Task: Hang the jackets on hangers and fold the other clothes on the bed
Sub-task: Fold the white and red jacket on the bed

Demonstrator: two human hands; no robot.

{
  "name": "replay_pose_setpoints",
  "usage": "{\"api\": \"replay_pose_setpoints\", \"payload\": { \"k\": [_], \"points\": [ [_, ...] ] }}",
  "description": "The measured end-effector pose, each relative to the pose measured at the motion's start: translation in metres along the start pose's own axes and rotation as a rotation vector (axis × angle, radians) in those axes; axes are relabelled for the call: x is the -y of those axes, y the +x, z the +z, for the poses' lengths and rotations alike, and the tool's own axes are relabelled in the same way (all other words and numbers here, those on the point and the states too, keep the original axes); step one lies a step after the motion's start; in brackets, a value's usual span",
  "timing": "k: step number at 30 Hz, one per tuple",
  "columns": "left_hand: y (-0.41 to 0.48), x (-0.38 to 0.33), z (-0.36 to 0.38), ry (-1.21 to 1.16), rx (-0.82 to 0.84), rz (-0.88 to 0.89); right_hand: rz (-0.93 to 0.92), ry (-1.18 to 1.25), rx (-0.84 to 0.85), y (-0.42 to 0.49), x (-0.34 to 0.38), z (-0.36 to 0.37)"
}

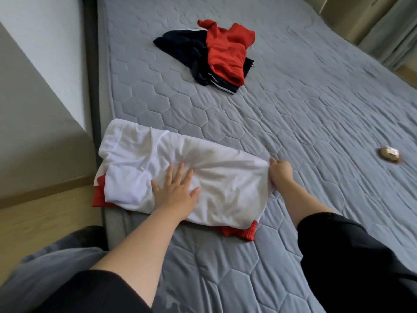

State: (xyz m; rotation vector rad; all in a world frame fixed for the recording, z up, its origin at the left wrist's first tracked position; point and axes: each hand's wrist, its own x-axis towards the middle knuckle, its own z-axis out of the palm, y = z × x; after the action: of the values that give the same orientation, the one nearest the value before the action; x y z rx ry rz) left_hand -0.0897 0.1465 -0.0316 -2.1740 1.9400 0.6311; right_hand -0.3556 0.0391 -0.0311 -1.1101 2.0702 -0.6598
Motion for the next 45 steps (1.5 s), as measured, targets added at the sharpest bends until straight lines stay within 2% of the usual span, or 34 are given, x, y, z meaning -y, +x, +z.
{"api": "replay_pose_setpoints", "payload": {
  "k": [2,3,5,7,9,10,12,14,16,18,21,24,26,31,33,37,41,43,45],
  "points": [
    [-0.001,0.0,0.0,0.008,0.006,0.003,0.113,-0.006,0.038,0.0,-0.008,0.002],
    [-0.002,0.0,0.0,0.012,0.006,0.005,0.117,-0.047,0.055,-0.001,-0.009,0.002],
    [-0.001,0.001,-0.001,0.018,0.005,0.008,0.059,-0.124,-0.018,-0.006,-0.003,0.002],
    [-0.001,0.001,-0.001,0.017,0.008,0.006,-0.086,-0.157,-0.17,-0.015,0.005,-0.001],
    [-0.001,0.0,-0.001,0.025,0.008,0.001,-0.357,-0.192,-0.281,-0.032,0.009,0.002],
    [-0.001,-0.002,0.0,0.032,0.002,-0.003,-0.502,-0.232,-0.281,-0.044,0.012,0.008],
    [-0.003,-0.003,0.001,0.046,-0.017,-0.014,-0.74,-0.363,-0.143,-0.071,0.009,0.026],
    [-0.004,-0.002,0.002,0.059,-0.029,-0.022,-0.827,-0.537,0.09,-0.086,-0.01,0.04],
    [-0.006,0.001,0.003,0.077,-0.027,-0.014,-0.747,-0.571,0.235,-0.081,-0.042,0.036],
    [-0.007,0.003,0.002,0.086,-0.022,0.006,-0.624,-0.575,0.213,-0.071,-0.059,0.024],
    [-0.006,0.004,0.002,0.082,0.005,0.02,-0.485,-0.586,0.152,-0.073,-0.032,0.023],
    [-0.006,0.004,-0.001,0.076,0.002,0.022,-0.478,-0.574,0.083,-0.093,0.007,0.043],
    [-0.007,0.004,-0.003,0.057,0.009,0.041,-0.504,-0.598,0.093,-0.103,0.008,0.062],
    [-0.005,0.013,-0.015,0.049,0.002,0.055,-0.283,-0.59,0.087,-0.107,0.0,0.082],
    [0.002,0.026,-0.023,0.049,-0.021,0.031,-0.299,-0.583,0.056,-0.107,0.012,0.085],
    [0.015,0.062,-0.036,0.047,-0.075,-0.025,-0.484,-0.648,0.02,-0.106,0.034,0.097],
    [0.025,0.094,-0.044,0.008,-0.158,-0.13,-0.566,-0.622,0.007,-0.092,0.056,0.113],
    [0.032,0.114,-0.047,-0.089,-0.184,-0.257,-0.595,-0.641,0.008,-0.085,0.067,0.123],
    [0.035,0.136,-0.049,-0.35,-0.158,-0.413,-0.605,-0.652,-0.005,-0.079,0.078,0.131]
  ]
}}
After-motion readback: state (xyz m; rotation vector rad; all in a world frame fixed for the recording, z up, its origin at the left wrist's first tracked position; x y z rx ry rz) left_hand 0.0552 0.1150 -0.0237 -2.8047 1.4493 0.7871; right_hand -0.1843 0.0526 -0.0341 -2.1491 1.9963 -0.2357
